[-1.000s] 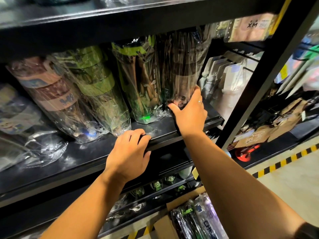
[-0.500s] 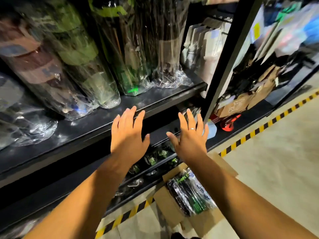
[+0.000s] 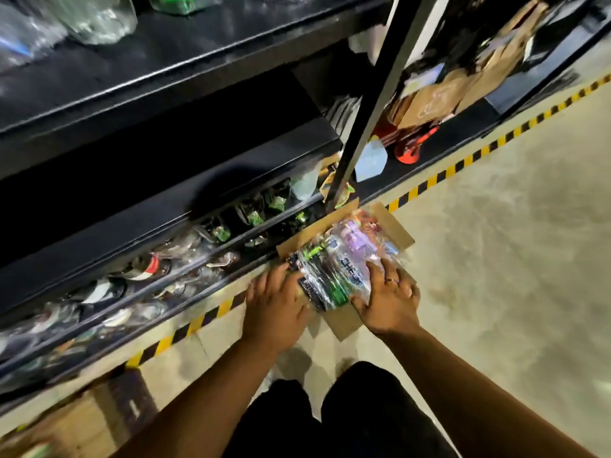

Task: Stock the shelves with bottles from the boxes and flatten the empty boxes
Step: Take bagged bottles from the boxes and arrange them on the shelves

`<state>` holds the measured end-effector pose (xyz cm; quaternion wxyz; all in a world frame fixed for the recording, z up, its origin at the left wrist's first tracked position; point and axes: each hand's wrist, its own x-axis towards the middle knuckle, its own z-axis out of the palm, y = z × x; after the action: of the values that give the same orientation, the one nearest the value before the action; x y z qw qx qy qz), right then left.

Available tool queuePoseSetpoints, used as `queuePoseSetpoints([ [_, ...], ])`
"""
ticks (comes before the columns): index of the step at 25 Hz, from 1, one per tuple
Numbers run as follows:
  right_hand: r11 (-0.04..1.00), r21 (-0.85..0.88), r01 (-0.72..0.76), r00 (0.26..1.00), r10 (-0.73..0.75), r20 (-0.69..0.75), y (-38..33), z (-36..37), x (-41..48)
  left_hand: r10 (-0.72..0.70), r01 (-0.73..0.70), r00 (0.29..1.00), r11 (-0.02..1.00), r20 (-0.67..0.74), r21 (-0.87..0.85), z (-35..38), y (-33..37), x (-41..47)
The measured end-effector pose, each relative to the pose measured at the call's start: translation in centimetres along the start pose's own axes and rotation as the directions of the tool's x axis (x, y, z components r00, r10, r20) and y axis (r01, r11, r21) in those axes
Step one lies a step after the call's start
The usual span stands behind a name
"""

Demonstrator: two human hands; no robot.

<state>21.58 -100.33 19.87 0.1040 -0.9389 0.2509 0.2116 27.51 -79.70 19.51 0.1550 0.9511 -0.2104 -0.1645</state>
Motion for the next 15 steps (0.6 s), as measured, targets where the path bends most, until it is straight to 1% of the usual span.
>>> queuePoseSetpoints([
  [1,1.0,0.002,-0.016,0.999,0.016,0.028,0.9,0.6,0.7,-0.03,0.031,0.998,0.999,0.051,-0.02,0.9,0.3,0.0],
  [3,0.999,0.001,-0.034,0.993,0.034,0.116,2.5,2.1,2.9,-0.084,0.091,0.991,0.994,0.104,-0.064,3.7,0.6,1.0],
  [7,1.0,-0.031,0.004,0.987,0.001,0.158,6.4,6.6,10.4,-0.211,0.247,0.961,0.946,0.177,-0.209,11.3,1.6,5.9],
  [10,0.996,-0.047,0.072,0.977,-0.062,0.202,9.9,11.8,18.3,-0.371,0.429,0.903,0.822,0.218,-0.374,19.0,3.7,10.1],
  [12,0.99,-0.071,0.119,0.972,-0.101,0.212,12.0,15.2,23.5,-0.494,0.538,0.841,0.721,0.221,-0.437,24.5,5.1,12.5],
  [13,0.987,-0.077,0.139,0.967,-0.118,0.225,12.6,16.7,25.8,-0.539,0.588,0.805,0.668,0.248,-0.456,27.0,5.7,13.2],
  [14,0.987,-0.074,0.144,0.962,-0.122,0.243,13.1,18.1,27.6,-0.558,0.619,0.781,0.631,0.28,-0.468,29.1,6.1,13.5],
  [15,0.989,-0.061,0.136,0.96,-0.116,0.256,13.4,19.4,29.2,-0.556,0.626,0.776,0.62,0.297,-0.473,30.9,6.4,13.6],
])
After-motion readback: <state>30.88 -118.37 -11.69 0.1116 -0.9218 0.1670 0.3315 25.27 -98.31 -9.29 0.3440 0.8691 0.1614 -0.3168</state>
